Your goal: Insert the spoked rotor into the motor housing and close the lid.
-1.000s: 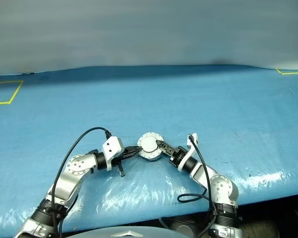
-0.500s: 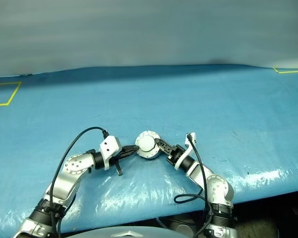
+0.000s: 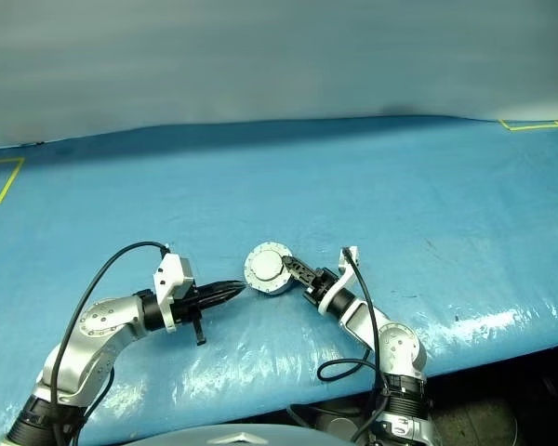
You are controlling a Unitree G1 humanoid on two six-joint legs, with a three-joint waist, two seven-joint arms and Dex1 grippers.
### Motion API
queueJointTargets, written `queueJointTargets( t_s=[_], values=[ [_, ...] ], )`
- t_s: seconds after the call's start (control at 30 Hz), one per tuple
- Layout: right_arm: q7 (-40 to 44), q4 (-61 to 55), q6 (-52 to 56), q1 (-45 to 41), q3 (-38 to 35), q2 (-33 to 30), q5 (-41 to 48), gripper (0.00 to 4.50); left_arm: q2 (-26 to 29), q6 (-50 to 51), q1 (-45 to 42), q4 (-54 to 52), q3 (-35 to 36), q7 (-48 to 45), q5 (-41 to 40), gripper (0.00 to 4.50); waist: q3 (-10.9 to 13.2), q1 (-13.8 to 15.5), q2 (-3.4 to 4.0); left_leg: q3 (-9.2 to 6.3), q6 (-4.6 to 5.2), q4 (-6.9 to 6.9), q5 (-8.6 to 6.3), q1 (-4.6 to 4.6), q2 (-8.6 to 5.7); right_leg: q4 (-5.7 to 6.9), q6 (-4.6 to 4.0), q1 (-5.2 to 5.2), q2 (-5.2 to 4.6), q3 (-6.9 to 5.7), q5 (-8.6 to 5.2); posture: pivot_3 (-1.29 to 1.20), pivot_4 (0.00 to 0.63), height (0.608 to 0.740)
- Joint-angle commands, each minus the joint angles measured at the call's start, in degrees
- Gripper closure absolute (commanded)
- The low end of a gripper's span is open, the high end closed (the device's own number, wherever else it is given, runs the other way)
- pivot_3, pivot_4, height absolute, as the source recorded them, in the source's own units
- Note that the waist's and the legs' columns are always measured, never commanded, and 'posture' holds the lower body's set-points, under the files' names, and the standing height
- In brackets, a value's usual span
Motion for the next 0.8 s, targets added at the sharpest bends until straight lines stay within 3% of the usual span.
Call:
queueJointTargets(
  t_s=[0.03,0.13,0.23,0.4,0.6,0.63,0.8],
  values=[
    [0.1,-2.2,2.1,-2.1,-0.1,3.3,6.7,3.28,-4.4,3.7,0.3,-1.3,5.4,4.4,-8.0,4.5,0.2,0.0,-0.11,0.0,0.0,0.01,0.0,-0.02,0.0,0.0,0.14,-0.02,-0.01,0.0,0.08,0.0,0.15,0.74],
    [-0.8,-3.7,2.5,-3.4,-0.2,4.5,9.5,3.28,-8.3,7.1,0.7,-1.5,9.3,8.2,-13.7,4.5,0.4,0.1,-0.03,0.02,0.0,0.01,0.0,-0.16,0.01,0.0,0.18,-0.16,0.0,0.01,0.12,0.0,0.15,0.74],
    [-1.5,-4.5,2.3,-4.1,0.6,4.6,11.4,3.28,-10.7,8.8,1.0,-1.1,13.0,10.8,-18.3,3.88,0.4,0.2,-0.04,0.03,0.01,0.0,-0.01,-0.24,-0.01,-0.01,0.21,-0.21,0.0,-0.02,0.13,0.0,0.15,0.74],
    [-2.7,-4.7,1.9,-5.4,1.2,3.9,13.4,3.28,-12.5,12.6,2.2,-2.0,17.5,11.6,-27.5,2.18,0.4,0.3,-0.05,0.1,-0.1,0.01,0.04,-0.26,-0.06,-0.03,0.25,-0.23,0.0,-0.02,0.15,0.0,0.15,0.74],
    [-2.9,-5.8,2.2,-6.7,2.5,4.0,15.4,3.28,-12.7,16.6,4.3,-1.9,16.2,11.0,-32.4,0.2,0.4,0.3,-0.06,0.16,-0.09,0.03,0.04,-0.25,-0.12,-0.03,0.3,-0.24,0.0,-0.05,0.18,0.0,0.15,0.74],
    [-2.6,-6.3,2.2,-6.8,2.9,3.9,15.5,3.28,-12.9,16.7,4.5,-1.9,15.7,11.4,-32.1,0.02,0.4,0.3,-0.06,0.16,-0.1,0.04,0.04,-0.25,-0.12,-0.03,0.3,-0.24,0.01,-0.05,0.19,0.0,0.15,0.74],
    [-2.0,-8.1,2.8,-6.7,5.0,2.6,16.4,3.28,-14.8,17.7,4.5,-3.0,14.4,12.9,-33.8,0.02,0.4,0.3,-0.06,0.16,-0.11,0.04,0.05,-0.25,-0.13,-0.02,0.3,-0.24,0.02,-0.05,0.19,0.0,0.15,0.74]
  ],
)
